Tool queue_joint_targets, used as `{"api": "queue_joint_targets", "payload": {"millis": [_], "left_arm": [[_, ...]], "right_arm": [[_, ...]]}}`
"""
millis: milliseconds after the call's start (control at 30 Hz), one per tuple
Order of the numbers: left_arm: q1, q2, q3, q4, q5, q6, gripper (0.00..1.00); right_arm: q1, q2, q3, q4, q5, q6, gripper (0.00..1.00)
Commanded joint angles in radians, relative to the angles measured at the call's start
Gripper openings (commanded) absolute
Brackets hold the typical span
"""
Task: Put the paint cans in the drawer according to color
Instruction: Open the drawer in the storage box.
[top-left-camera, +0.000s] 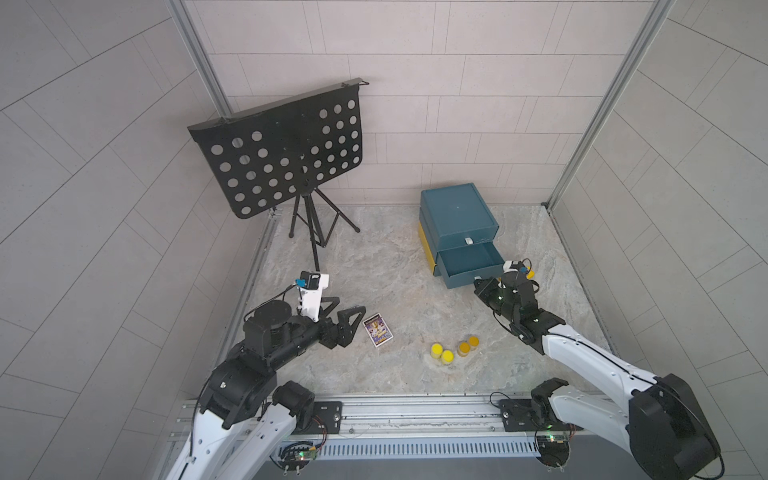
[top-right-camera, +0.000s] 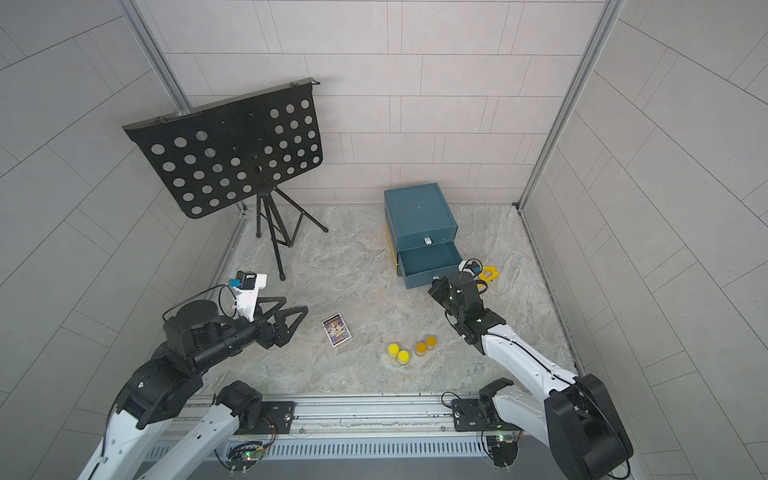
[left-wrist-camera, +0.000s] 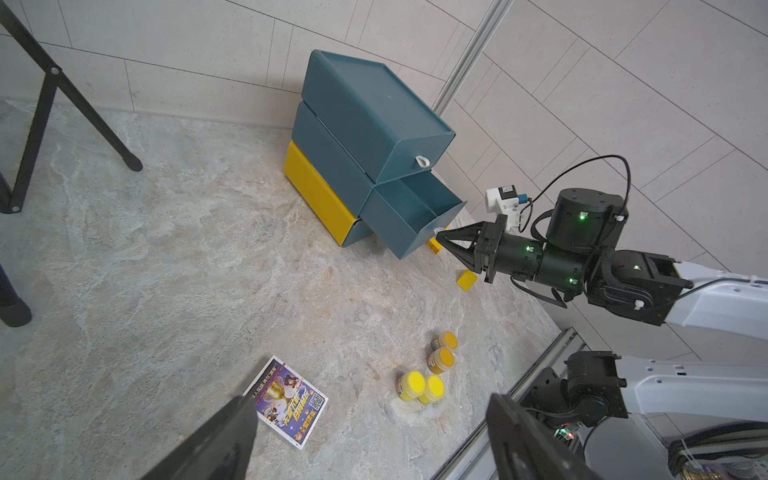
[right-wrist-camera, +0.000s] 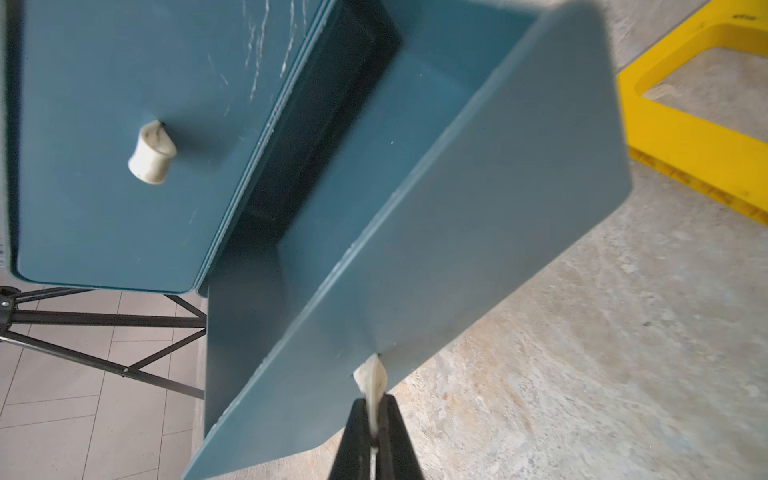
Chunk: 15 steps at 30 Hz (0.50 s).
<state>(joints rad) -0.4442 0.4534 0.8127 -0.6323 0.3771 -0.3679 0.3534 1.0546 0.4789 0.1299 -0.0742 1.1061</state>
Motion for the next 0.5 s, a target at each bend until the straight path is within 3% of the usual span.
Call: {"api": "queue_joint_targets", "payload": {"millis": [0,300,333,467], "left_arm": [[0.007,-0.009,-0.004,0.025,-0.006,0.004,0.94],[0.006,-0.005,-0.003,0.025,-0.006,0.004,0.94],[0.007,-0.005,-0.003,0.025,-0.005,0.004,0.94],[0.007,-0.006,-0.002,0.023,-0.007,0.004,0.94]], "right_arm": [[0.002,-0.031,-0.008,-0.051,-0.01,-0.017,0.0],[0.002,-0.017,0.002,-0.07,-0.02,-0.03,0.0],[0.001,-0.013,0.008,-0.072,-0.021,-0.033,0.03],[0.001,-0.02,0.032,-0.115,-0.005,-0.064,0.39]]}}
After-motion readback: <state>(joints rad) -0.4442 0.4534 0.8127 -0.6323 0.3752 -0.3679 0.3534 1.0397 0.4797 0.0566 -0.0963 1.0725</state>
